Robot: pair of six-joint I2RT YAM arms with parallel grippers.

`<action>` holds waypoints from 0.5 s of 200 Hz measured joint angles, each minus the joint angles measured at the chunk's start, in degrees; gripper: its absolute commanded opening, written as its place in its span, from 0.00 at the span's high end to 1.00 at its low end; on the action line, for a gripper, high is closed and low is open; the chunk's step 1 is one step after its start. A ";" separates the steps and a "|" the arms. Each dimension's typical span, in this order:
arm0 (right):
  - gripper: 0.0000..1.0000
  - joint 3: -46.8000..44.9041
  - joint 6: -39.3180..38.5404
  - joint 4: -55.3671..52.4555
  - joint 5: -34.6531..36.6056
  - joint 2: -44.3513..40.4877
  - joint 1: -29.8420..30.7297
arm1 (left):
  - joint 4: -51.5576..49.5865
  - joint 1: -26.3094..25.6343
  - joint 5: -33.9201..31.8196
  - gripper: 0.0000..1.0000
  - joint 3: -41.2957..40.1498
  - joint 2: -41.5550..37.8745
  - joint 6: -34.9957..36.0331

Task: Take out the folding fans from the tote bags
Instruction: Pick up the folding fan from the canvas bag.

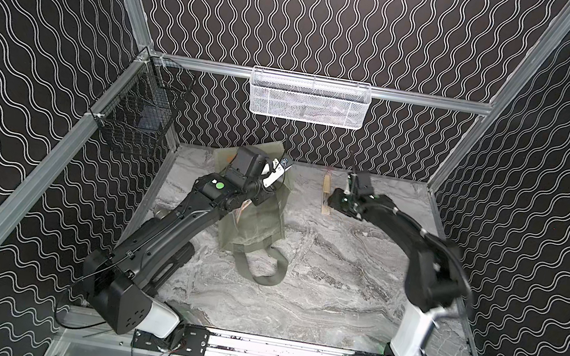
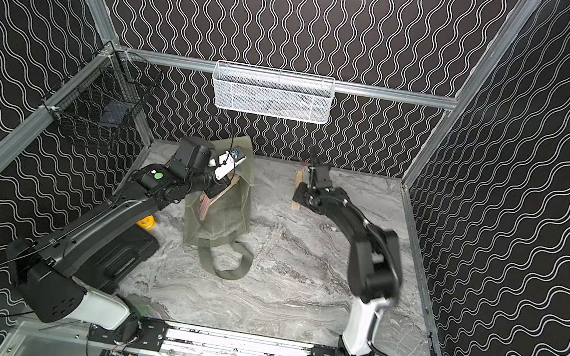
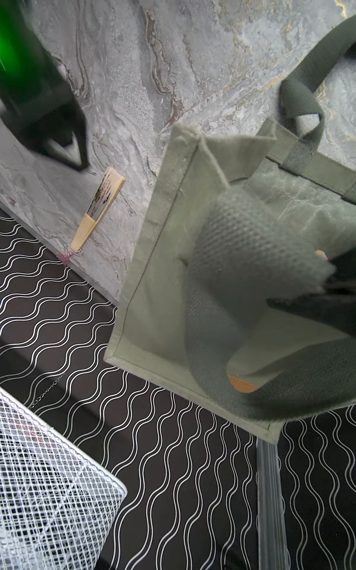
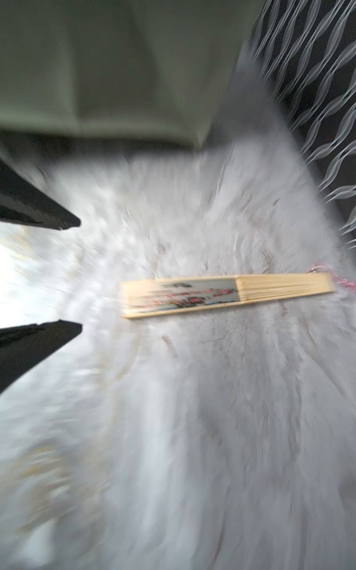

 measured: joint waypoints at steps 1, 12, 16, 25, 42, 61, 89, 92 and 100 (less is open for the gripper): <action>0.50 -1.20 0.52 0.81 0.00 -1.33 0.24 | 0.00 -0.02 0.04 1.00 0.04 0.04 -0.04; 0.51 -8.50 4.09 6.69 -0.50 -8.46 2.45 | -0.44 0.00 0.46 1.00 0.28 0.24 -0.26; 0.51 -11.28 5.49 8.50 -0.48 -10.75 3.74 | -0.55 0.00 0.68 1.00 0.35 0.33 -0.42; 0.51 -17.33 8.31 12.09 -0.46 -14.97 6.78 | -0.83 0.02 1.01 1.00 0.39 0.39 -0.63; 0.52 -27.78 12.92 15.58 0.92 -22.97 13.99 | -1.60 0.07 1.38 1.00 0.72 0.52 -1.29; 0.54 -34.71 17.03 21.38 2.45 -28.76 22.03 | -2.32 0.24 1.92 1.00 1.57 0.68 -1.66; 0.56 -41.00 21.88 28.59 5.84 -31.19 31.45 | -2.58 0.52 2.93 1.00 2.25 1.27 -2.58; 0.56 -41.18 22.12 28.83 5.86 -31.19 31.82 | -2.60 0.55 3.02 1.00 2.25 1.27 -2.73; 0.57 -41.38 23.12 30.47 8.94 -30.38 34.62 | -2.84 0.59 3.15 1.00 2.34 1.42 -2.82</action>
